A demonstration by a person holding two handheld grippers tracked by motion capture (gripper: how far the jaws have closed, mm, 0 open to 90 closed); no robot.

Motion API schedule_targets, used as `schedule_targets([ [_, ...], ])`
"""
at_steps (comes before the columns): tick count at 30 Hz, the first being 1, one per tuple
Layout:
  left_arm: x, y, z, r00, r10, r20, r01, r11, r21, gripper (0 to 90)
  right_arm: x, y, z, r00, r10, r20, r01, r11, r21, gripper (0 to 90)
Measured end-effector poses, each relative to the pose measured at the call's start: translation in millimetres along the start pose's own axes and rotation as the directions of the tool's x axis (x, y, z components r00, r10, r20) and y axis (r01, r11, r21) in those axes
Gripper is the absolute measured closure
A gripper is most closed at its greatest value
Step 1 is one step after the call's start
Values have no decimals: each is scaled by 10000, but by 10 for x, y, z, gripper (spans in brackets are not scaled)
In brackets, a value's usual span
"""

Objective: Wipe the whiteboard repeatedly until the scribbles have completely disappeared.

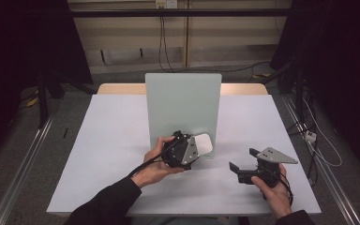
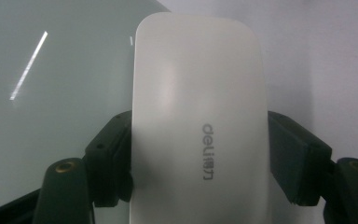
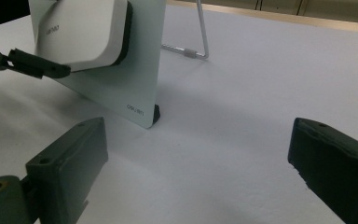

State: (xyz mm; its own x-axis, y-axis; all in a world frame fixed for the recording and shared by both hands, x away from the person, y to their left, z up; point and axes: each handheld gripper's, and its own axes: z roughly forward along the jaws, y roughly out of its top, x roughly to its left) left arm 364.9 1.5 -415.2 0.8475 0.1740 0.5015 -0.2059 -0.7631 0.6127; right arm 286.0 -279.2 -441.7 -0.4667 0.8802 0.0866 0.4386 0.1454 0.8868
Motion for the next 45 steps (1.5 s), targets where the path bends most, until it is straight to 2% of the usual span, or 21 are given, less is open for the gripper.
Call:
schedule_targets([
  [1,-29,-3,26,9999,20,147,-21,10000,56,300,1,0,-1,10000,2,2,-2,10000,-4,46],
  [2,-65,-6,54,9997,-148,192,149,9999,-38,300,1,0,-2,10000,14,1,-14,10000,-15,46],
  [4,-99,-6,83,9992,147,376,-155,9997,204,300,-1,0,-1,10000,8,-7,-8,10000,-5,46],
  [5,-120,-8,99,9991,135,401,-142,9997,180,300,0,0,-1,10000,3,2,-3,10000,-3,46],
  [6,-122,-7,103,9988,180,448,-191,9996,228,300,2,0,-2,10000,6,-5,-6,10000,-13,46],
  [9,-92,-13,85,9985,-17,545,7,9998,185,300,-1,-1,-2,10000,17,-13,-17,10000,-3,46],
  [10,-83,-13,77,9989,-14,464,7,9999,146,301,-1,-1,-3,10000,28,-17,-28,10000,-18,46],
  [13,-43,-18,42,9981,-533,308,539,9984,-189,300,0,0,-2,10000,11,-6,-11,10000,-11,46],
  [16,43,-24,-31,9979,-631,168,634,9977,-242,300,1,0,-2,10000,14,-9,-14,10000,-10,46],
  [21,214,-26,-170,9943,-1039,-219,1027,9933,-526,301,0,0,0,10000,3,-4,-3,10000,-10,46],
  [24,319,-19,-253,9901,-1342,-411,1312,9890,-684,301,1,0,0,10000,0,-8,0,10000,-6,46],
  [27,417,-14,-335,9855,-1533,-725,1469,9853,-870,301,-1,0,2,10000,-2,-35,2,10000,-21,46],
  [31,509,-29,-416,9808,-1705,-941,1611,9818,-1004,301,1,0,0,10000,-14,-23,14,10000,-20,46],
  [40,657,-91,-565,9616,-2367,-1387,2167,9653,-1456,300,1,0,2,10000,-12,-11,12,10000,-19,45],
  [45,666,-98,-576,9613,-2358,-1425,2149,9654,-1475,300,2,0,4,10000,-28,-5,28,10000,-19,46],
])
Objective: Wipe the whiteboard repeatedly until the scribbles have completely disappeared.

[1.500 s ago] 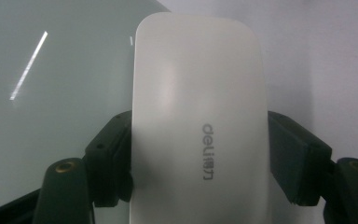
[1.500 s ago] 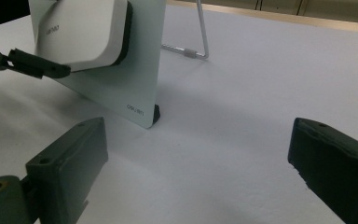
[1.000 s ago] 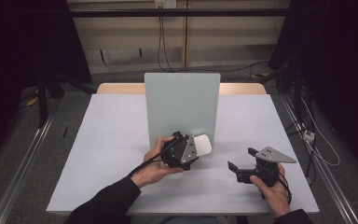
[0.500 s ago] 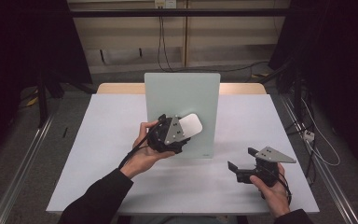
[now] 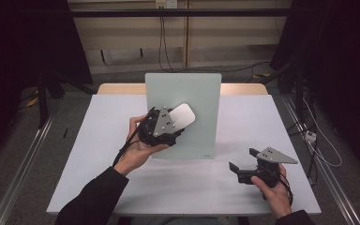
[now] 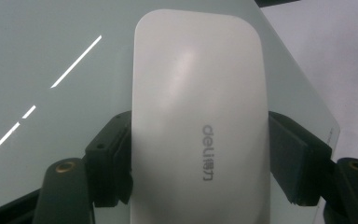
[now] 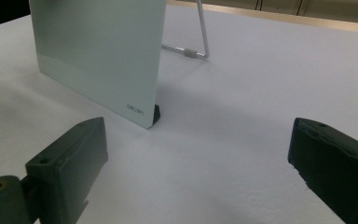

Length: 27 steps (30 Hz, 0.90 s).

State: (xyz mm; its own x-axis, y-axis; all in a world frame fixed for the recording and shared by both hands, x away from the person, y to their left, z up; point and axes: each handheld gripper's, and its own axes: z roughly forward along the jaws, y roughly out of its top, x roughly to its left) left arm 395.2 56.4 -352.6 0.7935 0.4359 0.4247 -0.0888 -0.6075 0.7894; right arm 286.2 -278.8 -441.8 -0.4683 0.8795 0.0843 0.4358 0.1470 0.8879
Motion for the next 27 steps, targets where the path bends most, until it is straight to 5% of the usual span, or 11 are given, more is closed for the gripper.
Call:
schedule_targets([
  [11,-106,-83,31,9992,124,380,-140,9990,419,300,1,0,-2,10000,-6,14,6,10000,8,46],
  [27,-126,-99,32,9977,-271,629,243,9987,449,301,1,0,-1,10000,36,-13,-36,10000,-4,46],
])
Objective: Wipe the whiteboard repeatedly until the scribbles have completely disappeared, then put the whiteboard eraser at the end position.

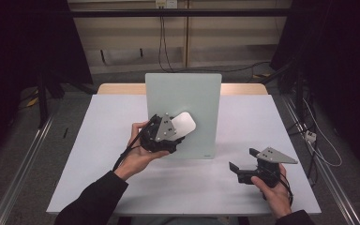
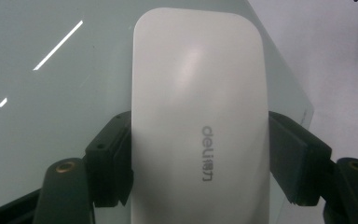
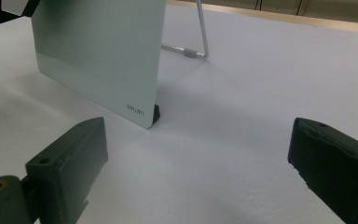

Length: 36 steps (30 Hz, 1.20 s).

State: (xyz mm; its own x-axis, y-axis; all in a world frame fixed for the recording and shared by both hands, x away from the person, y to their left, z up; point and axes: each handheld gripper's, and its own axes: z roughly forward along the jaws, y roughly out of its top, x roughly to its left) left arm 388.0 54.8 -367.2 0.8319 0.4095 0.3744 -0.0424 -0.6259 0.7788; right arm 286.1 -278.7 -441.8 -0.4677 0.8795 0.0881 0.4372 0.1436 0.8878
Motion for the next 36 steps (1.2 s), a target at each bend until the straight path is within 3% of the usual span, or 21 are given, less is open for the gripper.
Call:
schedule_targets([
  [14,-22,8,-61,9989,-321,345,325,9994,-123,308,4,11,27,10000,33,-24,-33,10000,48,45],
  [27,16,-7,-185,9906,-878,1050,907,9956,-233,309,7,9,26,10000,46,-62,-46,10000,74,45],
  [36,16,-55,-207,9743,-1230,1886,1258,9921,-29,309,0,12,37,10000,45,-74,-45,10000,35,46],
])
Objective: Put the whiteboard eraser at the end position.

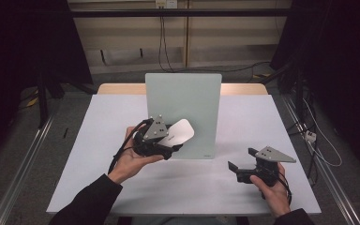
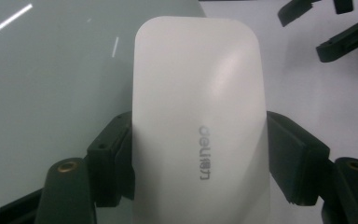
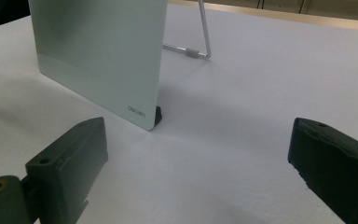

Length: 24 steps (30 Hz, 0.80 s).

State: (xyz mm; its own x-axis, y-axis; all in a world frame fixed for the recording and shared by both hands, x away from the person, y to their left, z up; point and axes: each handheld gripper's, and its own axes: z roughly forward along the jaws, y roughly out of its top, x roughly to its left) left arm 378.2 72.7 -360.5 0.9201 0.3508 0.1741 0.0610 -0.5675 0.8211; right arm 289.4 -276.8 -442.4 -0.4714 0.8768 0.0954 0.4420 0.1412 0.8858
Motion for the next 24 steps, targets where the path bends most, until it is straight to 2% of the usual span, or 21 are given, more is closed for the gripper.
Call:
schedule_targets([
  [2,3,-13,7,9996,-155,219,153,9999,77,309,2,1,-1,10000,-5,-9,5,10000,9,46],
  [9,-45,-41,28,9951,-346,921,301,9983,496,309,-1,-3,-5,10000,0,12,0,10000,0,46],
  [15,-124,-57,43,9929,-275,1161,173,9960,881,309,9,-10,-26,10000,-18,-8,18,10000,-23,46],
  [24,-245,-147,113,9870,-175,1599,-117,9836,1801,309,13,-10,-29,10000,-42,-18,42,10000,-12,46],
])
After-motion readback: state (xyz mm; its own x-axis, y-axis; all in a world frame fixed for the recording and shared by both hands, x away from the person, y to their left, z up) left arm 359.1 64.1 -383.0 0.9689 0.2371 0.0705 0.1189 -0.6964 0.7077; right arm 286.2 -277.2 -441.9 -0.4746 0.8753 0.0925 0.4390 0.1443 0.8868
